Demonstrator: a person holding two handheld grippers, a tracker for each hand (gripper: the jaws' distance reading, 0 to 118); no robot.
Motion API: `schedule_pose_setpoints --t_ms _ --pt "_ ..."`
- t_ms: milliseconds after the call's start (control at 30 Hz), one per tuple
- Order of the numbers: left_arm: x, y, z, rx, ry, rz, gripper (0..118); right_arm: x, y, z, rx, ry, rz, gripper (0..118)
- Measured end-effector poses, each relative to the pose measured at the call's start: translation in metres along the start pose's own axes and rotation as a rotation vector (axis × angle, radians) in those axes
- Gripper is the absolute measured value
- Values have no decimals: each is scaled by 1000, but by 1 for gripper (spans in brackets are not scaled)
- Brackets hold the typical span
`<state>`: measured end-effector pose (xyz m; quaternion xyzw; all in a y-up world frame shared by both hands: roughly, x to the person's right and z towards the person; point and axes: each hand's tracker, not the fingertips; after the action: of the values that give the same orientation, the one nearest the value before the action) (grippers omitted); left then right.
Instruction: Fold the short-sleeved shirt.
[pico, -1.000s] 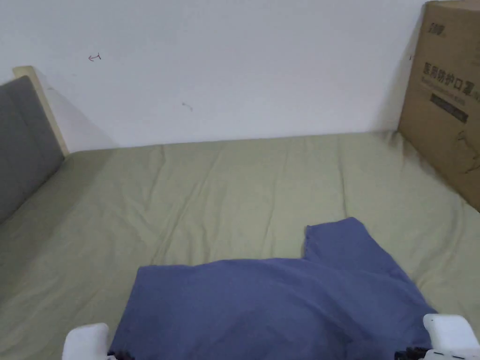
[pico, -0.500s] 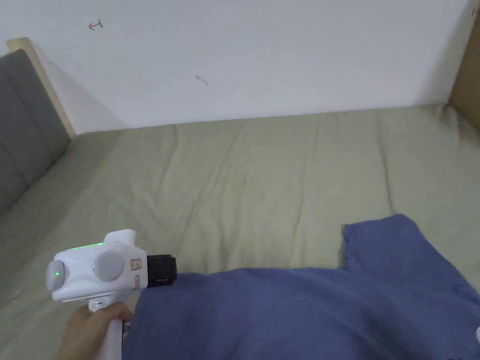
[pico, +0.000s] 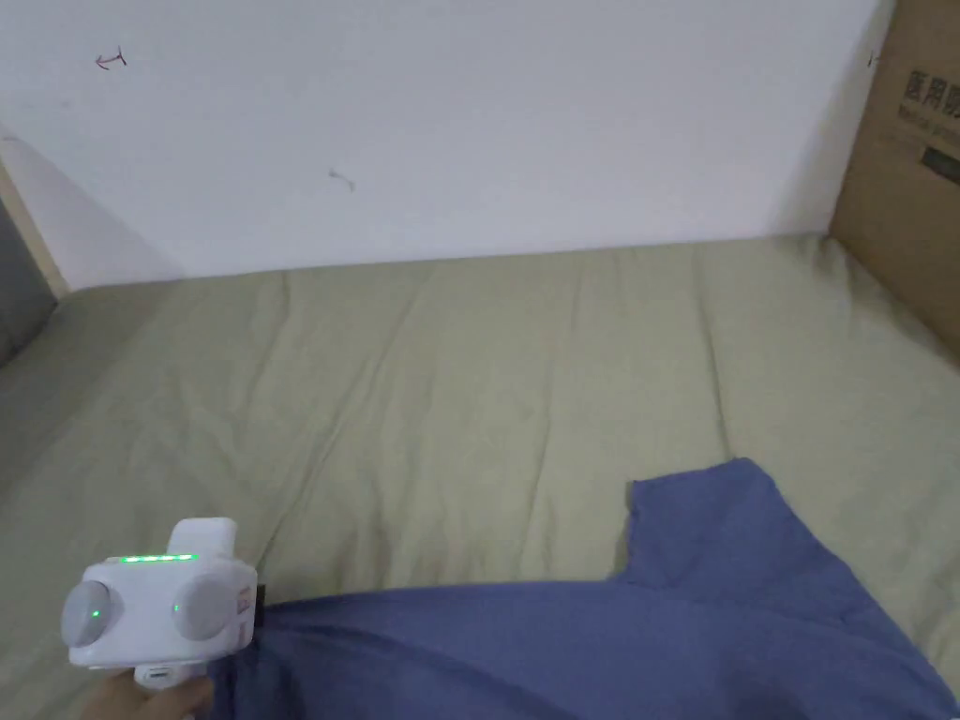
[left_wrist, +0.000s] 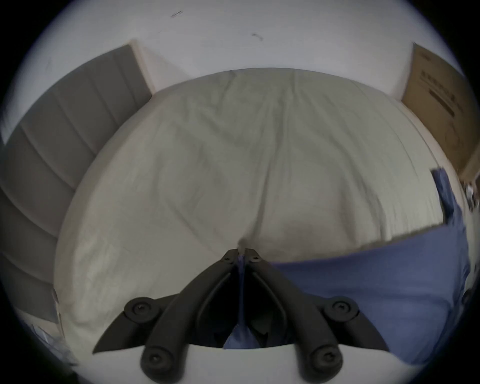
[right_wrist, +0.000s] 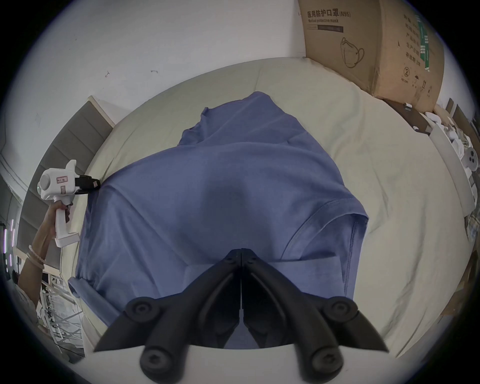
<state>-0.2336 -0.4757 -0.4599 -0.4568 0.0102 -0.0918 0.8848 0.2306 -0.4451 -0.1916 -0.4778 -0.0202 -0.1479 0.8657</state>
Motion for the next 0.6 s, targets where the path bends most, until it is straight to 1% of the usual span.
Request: schedule_pose_setpoints --t_ms 100,167,200,233,300,333,367,400,433,467,500,567,600 --pt "-3 -1 6 1 -14 32 1 8 3 3 -4 2 -19 1" --pt "-10 2 15 9 -43 113 1 18 15 6 -6 41 -50 1" --pt "-17 7 21 23 -60 132 1 22 22 7 2 38 -53 1" --pt "-20 9 29 48 -73 136 1 26 36 8 10 32 -50 1" --pt "-21 14 45 64 -61 97 1 35 72 4 22 31 -16 1" --pt "-22 16 52 81 -65 90 1 37 89 -1 15 17 -11 3" --pt "-23 16 59 90 -71 86 1 39 106 -6 13 -22 -16 14" --pt "-24 17 66 106 -76 81 1 42 125 -16 7 -37 -5 47" --pt "-24 17 71 113 -79 78 1 48 140 -30 -7 -28 16 71" --pt "-24 17 75 118 -80 79 1 51 151 -41 -20 -31 25 83" --pt "-26 17 77 123 -81 81 1 58 165 -63 -59 -36 10 83" --pt "-27 15 78 121 -81 82 1 65 181 -97 -150 -105 -26 83" --pt "-27 16 76 119 -82 82 1 70 183 -115 -191 -96 -24 83"
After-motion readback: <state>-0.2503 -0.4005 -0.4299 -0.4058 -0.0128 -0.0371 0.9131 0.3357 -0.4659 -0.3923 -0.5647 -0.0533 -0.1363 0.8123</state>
